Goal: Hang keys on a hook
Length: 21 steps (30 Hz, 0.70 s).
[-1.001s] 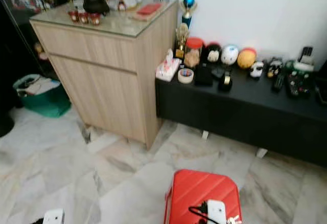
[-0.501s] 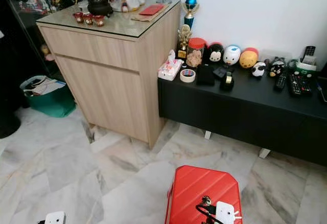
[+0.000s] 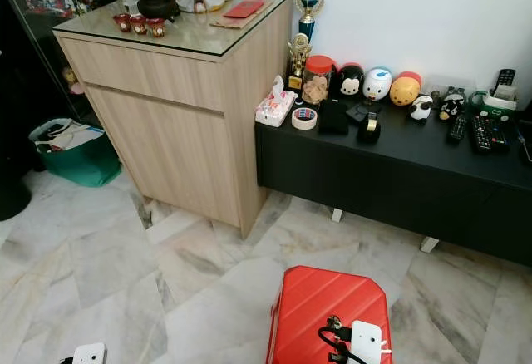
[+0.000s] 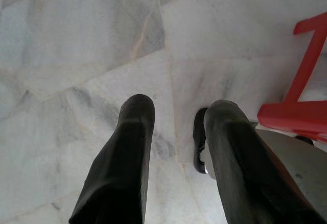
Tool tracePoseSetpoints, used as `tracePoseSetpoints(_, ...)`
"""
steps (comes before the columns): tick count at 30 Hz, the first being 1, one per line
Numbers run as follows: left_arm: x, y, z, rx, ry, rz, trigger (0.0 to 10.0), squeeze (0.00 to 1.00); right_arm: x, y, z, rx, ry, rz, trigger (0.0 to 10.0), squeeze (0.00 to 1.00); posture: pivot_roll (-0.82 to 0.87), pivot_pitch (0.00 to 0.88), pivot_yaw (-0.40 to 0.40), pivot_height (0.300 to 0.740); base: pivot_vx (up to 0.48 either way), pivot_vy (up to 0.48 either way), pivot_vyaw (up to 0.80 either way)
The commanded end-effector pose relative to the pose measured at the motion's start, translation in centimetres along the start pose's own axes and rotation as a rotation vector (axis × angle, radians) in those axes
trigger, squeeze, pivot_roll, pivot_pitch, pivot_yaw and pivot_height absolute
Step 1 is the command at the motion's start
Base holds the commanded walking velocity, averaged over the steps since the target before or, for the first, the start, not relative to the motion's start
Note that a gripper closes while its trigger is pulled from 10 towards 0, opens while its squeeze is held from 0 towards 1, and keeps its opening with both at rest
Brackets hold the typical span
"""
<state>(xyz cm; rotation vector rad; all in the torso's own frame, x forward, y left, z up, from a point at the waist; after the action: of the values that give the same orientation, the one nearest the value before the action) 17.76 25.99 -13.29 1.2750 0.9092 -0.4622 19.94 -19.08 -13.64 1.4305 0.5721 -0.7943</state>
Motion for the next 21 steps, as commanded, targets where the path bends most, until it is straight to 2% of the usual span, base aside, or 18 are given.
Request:
tracePoseSetpoints(1, -0.1, -0.6, -0.2, 0.027, -0.002, -0.022, 10.0, 0.0, 0.0, 0.0, 0.1, 0.0, -0.004, 0.002, 10.0, 0.0, 0.03, 0.0, -0.001, 0.683, 0.0, 0.0, 0.0)
tracePoseSetpoints(2, -0.1, -0.6, -0.2, 0.028, -0.003, -0.022, 10.0, 0.0, 0.1, 0.8, 0.4, -0.016, -0.014, 0.028, 10.0, 0.0, 0.03, 0.0, -0.002, 0.678, 0.0, 0.0, 0.0)
tracePoseSetpoints(3, -0.1, -0.6, -0.2, 0.028, -0.003, -0.021, 10.0, 0.0, 0.5, 3.7, 1.0, -0.035, -0.03, 0.118, 10.0, 0.0, 0.03, 0.0, -0.003, 0.678, 0.0, 0.0, 0.0)
tracePoseSetpoints(5, -0.1, -0.6, -0.2, 0.028, -0.003, -0.021, 10.0, 0.0, 0.5, 3.7, 1.0, -0.035, -0.03, 0.118, 10.0, 0.0, 0.03, 0.0, -0.003, 0.678, 0.0, 0.0, 0.0)
tracePoseSetpoints(7, -0.1, -0.5, -0.2, 0.027, -0.002, -0.019, 10.0, 0.0, 0.8, 7.3, 1.7, -0.058, -0.047, 0.23, 10.0, 0.0, 0.04, 0.0, -0.006, 0.678, 0.0, 0.0, 0.0)
tracePoseSetpoints(9, -0.1, -0.5, -0.2, 0.027, -0.001, -0.018, 10.0, 0.0, 0.8, 8.0, 1.7, -0.061, -0.05, 0.252, 10.0, 0.0, 0.04, 0.0, -0.006, 0.678, 0.0, 0.0, 0.0)
tracePoseSetpoints(12, -0.1, -0.5, -0.2, 0.027, 0.001, -0.017, 10.0, 0.0, 0.8, 8.3, 0.9, -0.047, -0.026, 0.26, 10.0, 0.0, 0.04, 0.0, -0.004, 0.678, 0.0, 0.0, 0.0)
tracePoseSetpoints(14, -0.1, -0.5, -0.2, 0.024, 0.001, -0.019, 10.0, 0.0, 1.0, 7.8, 0.3, -0.027, 0.004, 0.226, 10.0, 0.0, 0.04, 0.0, -0.002, 0.678, 0.0, 0.0, 0.0)
tracePoseSetpoints(19, -0.1, -0.4, -0.2, 0.025, 0.001, -0.017, 10.0, 0.0, 1.0, 6.1, -0.3, 0.012, 0.055, 0.165, 10.0, 0.0, 0.04, 0.0, 0.0, 0.678, 0.0, 0.0, 0.0)
tracePoseSetpoints(21, -0.1, -0.4, -0.2, 0.023, 0.003, -0.017, 10.0, 0.0, 1.0, 4.6, 0.0, -0.004, 0.047, 0.098, 10.0, 0.0, 0.04, 0.0, -0.001, 0.693, 0.0, 0.0, 0.0)
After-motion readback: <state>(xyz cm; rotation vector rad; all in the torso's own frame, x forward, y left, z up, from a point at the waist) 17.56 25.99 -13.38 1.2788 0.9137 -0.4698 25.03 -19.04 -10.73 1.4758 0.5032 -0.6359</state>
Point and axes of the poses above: a point about 5 cm out from each wrist's last joint towards the gripper, its own x axis pointing out of the wrist towards the gripper, its own y axis along the axis of the wrist's last joint, z = x × y, the point moved 6 cm from there along x, pointing out of the wrist towards the gripper, and after that the axes turned 8 degrees about -x, right-handed, at the moved point
